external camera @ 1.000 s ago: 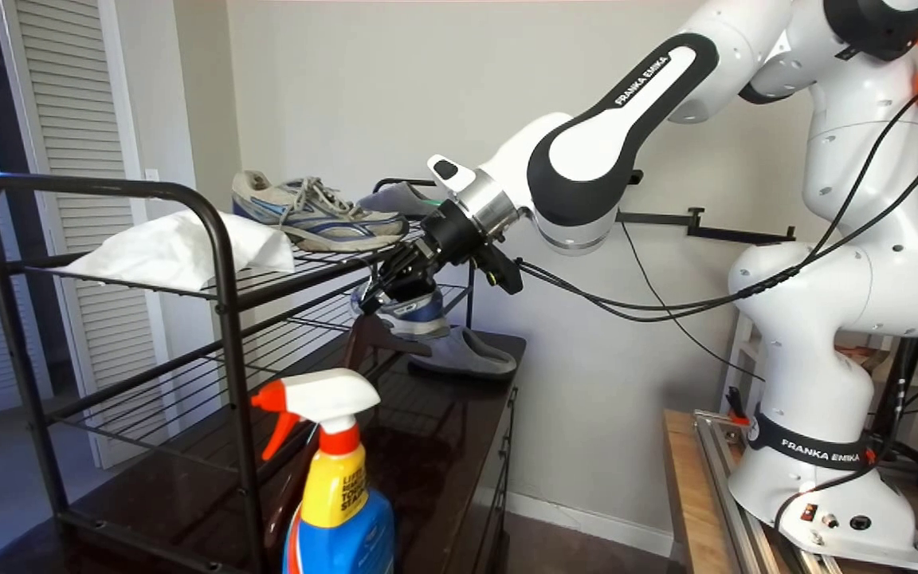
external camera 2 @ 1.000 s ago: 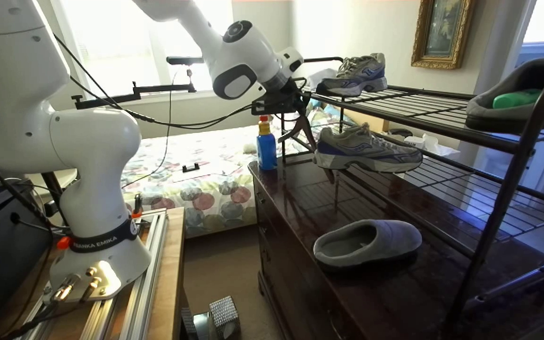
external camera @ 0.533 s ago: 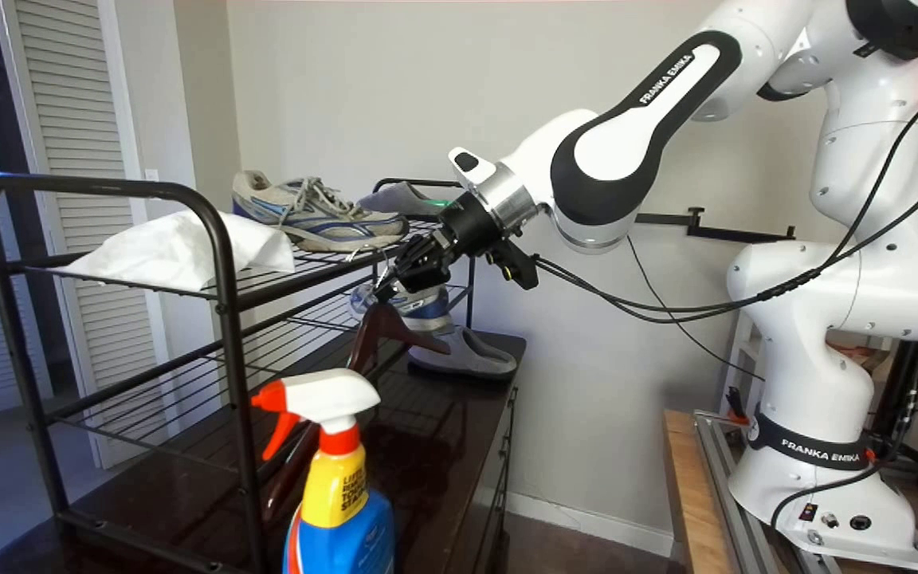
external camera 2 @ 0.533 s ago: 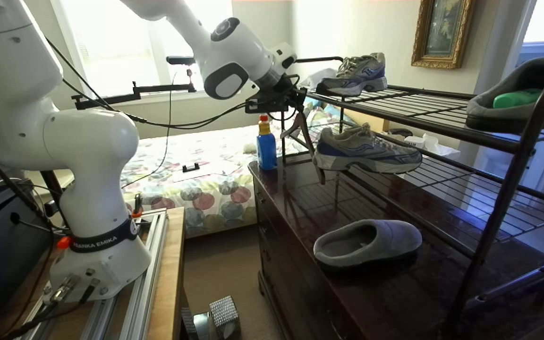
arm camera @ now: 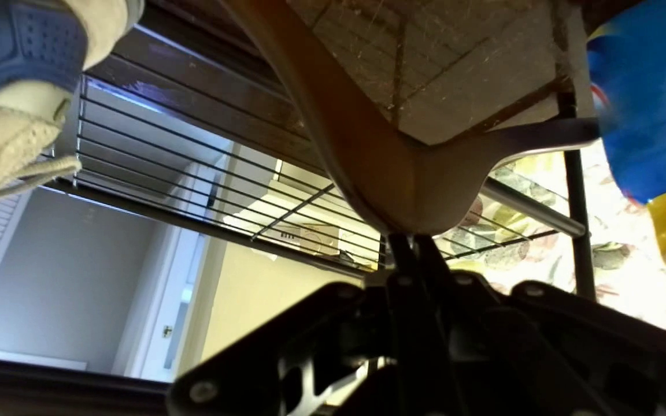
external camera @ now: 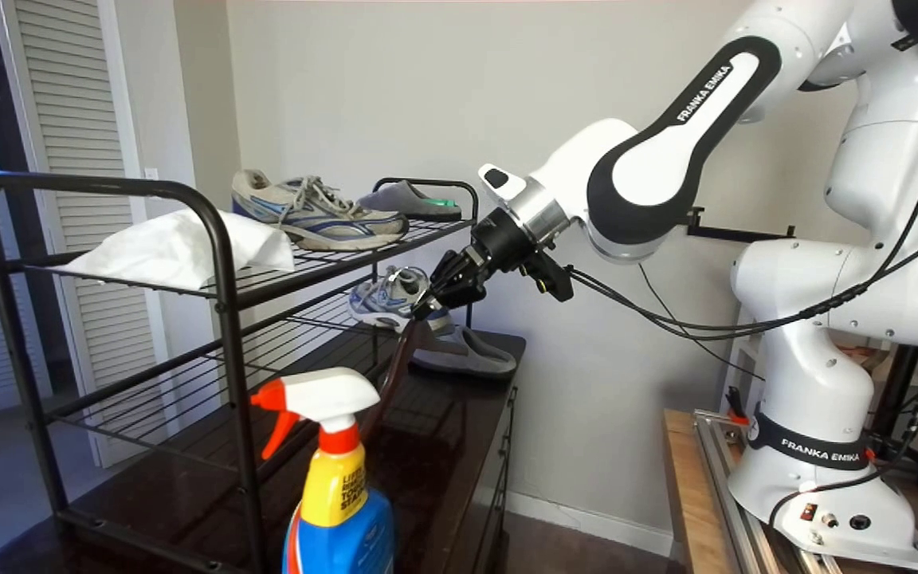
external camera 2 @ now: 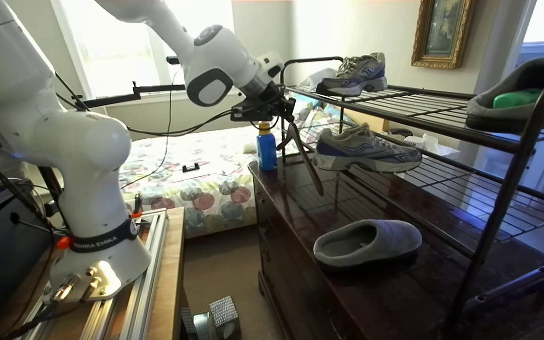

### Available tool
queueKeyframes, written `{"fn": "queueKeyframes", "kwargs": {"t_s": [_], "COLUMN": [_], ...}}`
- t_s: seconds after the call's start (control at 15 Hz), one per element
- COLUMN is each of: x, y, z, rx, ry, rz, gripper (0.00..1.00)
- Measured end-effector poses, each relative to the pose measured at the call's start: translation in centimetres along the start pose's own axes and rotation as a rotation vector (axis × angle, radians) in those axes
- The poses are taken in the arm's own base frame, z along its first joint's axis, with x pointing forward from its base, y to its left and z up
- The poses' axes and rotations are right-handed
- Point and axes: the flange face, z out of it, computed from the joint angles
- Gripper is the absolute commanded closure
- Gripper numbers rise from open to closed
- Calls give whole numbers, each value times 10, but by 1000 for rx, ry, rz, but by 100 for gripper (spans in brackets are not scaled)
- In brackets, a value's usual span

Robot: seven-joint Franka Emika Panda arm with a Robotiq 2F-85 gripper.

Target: Put the brown hanger on the topmost shelf.

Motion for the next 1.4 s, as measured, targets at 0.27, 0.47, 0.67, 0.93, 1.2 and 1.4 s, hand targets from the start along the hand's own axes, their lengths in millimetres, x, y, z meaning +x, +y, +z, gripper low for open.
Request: {"fn": "queueKeyframes", "kwargs": {"t_s": [0.27,0.47,0.67,0.93,1.2,1.4], "x": [-9,-12,-17,-9,12,23], "y": [-1,10,33,54,15,-17], "z": [-5,-10,-18,-42,-76,-104], "rx": [-8,-42,-132,-179,7,127], "ry": [-65,-108,-122,-167,-230,-305], "rz": [56,68,96,101,40,-29], "gripper": [99,99,99,99,99,99]}}
